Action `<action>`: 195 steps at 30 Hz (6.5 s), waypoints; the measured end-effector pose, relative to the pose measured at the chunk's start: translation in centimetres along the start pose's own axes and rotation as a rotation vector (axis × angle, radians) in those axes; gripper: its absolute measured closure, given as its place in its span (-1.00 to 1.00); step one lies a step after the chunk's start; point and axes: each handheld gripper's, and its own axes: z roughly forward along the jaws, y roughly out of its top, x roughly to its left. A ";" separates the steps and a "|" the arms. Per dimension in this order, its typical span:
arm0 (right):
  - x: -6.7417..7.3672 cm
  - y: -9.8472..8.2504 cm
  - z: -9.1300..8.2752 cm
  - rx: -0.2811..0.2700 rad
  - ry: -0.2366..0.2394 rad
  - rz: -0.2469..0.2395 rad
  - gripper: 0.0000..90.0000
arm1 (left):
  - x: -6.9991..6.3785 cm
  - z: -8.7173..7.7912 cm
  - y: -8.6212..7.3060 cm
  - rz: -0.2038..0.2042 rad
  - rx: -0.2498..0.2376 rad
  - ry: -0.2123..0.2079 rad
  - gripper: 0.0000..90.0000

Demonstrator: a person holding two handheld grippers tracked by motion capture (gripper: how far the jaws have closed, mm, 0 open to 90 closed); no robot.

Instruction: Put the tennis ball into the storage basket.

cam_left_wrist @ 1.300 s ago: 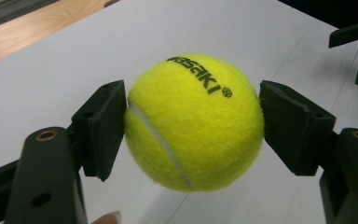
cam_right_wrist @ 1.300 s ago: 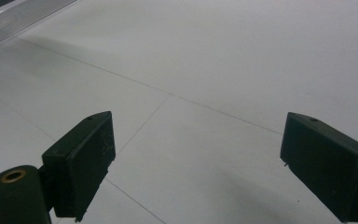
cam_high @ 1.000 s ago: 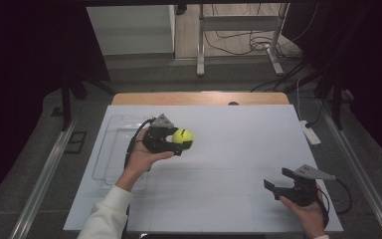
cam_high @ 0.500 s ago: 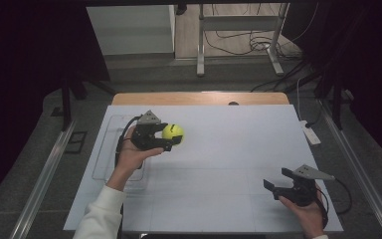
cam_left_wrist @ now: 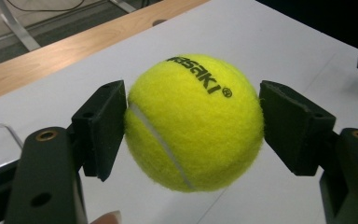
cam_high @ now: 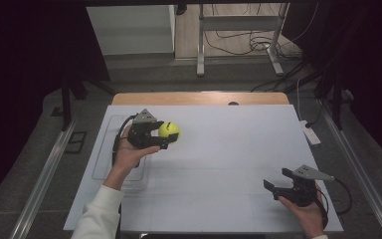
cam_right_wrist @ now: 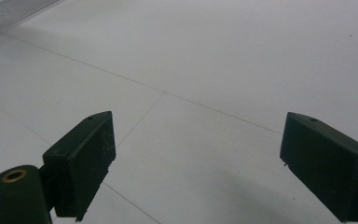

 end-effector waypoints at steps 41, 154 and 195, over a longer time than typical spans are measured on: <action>0.0 0.0 0.2 0.004 0.006 -0.004 -0.76 | 4.1 -1.9 -1.1 -0.110 -0.058 0.100 -0.40; -0.2 0.1 0.3 0.000 0.010 0.005 -0.75 | 14.3 -2.3 -3.0 -0.290 0.116 0.440 -0.40; -0.2 0.1 0.3 0.000 0.008 0.003 -0.75 | 14.7 0.1 -4.7 -0.287 0.249 0.450 -0.40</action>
